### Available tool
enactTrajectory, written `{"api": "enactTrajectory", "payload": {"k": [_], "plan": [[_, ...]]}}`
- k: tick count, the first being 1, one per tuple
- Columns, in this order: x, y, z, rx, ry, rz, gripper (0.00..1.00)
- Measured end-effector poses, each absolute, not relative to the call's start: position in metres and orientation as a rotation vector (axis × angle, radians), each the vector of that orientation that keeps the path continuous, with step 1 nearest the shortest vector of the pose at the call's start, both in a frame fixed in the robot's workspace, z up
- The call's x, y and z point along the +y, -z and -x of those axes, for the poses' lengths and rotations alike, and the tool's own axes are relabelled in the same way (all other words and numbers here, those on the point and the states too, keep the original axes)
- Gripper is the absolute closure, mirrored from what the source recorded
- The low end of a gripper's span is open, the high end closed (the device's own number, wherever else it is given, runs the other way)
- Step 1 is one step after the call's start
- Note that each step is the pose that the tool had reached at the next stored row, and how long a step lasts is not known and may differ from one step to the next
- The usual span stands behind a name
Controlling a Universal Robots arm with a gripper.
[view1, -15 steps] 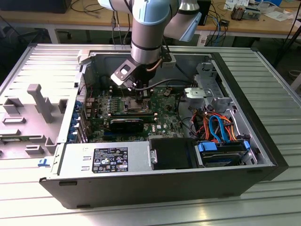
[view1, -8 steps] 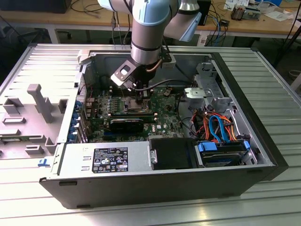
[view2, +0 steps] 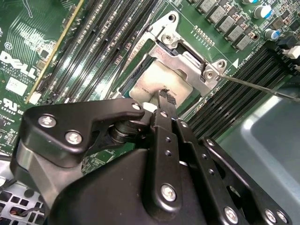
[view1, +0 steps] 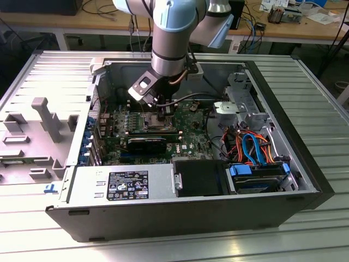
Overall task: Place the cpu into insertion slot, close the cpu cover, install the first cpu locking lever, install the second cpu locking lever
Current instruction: 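Close the cpu cover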
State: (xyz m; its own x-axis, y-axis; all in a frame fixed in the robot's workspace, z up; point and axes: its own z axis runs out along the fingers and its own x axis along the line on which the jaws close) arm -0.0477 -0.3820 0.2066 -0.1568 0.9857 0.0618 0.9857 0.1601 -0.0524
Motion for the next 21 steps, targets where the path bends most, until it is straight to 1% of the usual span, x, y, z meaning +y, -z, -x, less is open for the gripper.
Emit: {"api": "enactTrajectory", "payload": {"k": [13,20,21], "plan": [[-0.384,-0.204,0.052,-2.331,0.003,1.986,0.89],[-0.384,-0.209,0.053,-2.331,0.006,1.986,0.89],[-0.384,-0.22,0.053,-2.331,0.006,1.986,0.89]]}}
